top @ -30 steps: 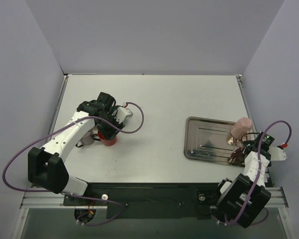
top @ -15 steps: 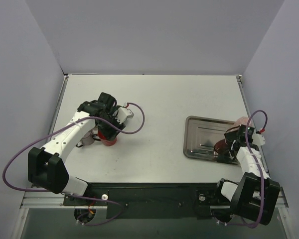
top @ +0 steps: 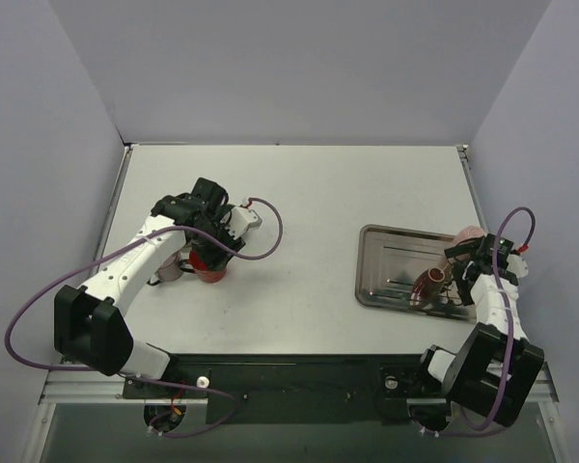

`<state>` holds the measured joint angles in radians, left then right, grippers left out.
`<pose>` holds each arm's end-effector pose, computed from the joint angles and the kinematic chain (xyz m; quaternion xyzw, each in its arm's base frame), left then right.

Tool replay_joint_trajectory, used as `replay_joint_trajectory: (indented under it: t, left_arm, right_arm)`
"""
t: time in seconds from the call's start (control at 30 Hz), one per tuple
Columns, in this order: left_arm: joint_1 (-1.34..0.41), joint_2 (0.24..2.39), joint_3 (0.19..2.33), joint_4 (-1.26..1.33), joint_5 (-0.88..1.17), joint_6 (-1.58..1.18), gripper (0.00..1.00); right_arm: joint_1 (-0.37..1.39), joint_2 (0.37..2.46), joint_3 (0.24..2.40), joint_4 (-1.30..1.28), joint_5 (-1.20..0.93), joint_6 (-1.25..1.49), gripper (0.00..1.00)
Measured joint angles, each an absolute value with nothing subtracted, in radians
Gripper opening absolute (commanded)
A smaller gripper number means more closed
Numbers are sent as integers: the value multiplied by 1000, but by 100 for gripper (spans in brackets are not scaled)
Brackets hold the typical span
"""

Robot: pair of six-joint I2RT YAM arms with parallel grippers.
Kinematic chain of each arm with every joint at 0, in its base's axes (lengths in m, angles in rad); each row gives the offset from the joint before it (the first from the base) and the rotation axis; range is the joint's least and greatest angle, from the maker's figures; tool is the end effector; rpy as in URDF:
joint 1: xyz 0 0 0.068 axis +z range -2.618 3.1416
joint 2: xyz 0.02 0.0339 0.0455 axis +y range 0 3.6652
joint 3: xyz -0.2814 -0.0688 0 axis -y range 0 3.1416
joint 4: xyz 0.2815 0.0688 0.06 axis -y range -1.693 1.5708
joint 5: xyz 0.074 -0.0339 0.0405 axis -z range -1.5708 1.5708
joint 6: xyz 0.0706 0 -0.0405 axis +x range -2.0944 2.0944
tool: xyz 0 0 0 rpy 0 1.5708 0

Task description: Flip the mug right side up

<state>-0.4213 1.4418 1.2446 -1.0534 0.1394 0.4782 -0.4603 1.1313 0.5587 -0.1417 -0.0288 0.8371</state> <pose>0.2852 -0.1385 0.2596 0.4381 0.8821 -0.0642 0.1609 0.2505 -0.1219 0.1714 0.5448 0.7284 0.0906 0.4054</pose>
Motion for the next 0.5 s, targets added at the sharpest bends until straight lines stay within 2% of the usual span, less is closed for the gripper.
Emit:
replay_joint_trajectory:
  t: [0.07, 0.1, 0.3, 0.37, 0.4, 0.43, 0.47, 0.5]
  left_arm:
    - [-424, 1442, 1247, -1053, 139, 479, 54]
    - [-424, 1442, 1247, -1053, 139, 479, 54]
    - [-424, 1442, 1247, -1045, 141, 479, 54]
    - [-424, 1442, 1247, -1043, 142, 479, 54]
    - [-424, 1442, 1247, -1043, 142, 479, 54]
    - [-424, 1442, 1247, -1042, 142, 479, 54]
    - [-425, 1442, 1247, -1042, 143, 479, 54]
    - [-426, 1442, 1247, -1041, 143, 479, 54]
  right_arm:
    - [-465, 1152, 571, -141, -46, 833, 90]
    - [-465, 1166, 573, -139, -54, 831, 85]
    - [-465, 1248, 549, -106, -75, 854, 67]
    - [-465, 1262, 538, -94, -76, 865, 57]
    - [-465, 1267, 537, -87, -76, 867, 48]
    - [-465, 1271, 536, -78, -77, 870, 44]
    - [-465, 1279, 535, -66, -80, 873, 33]
    - [-465, 1287, 534, -59, -83, 873, 29]
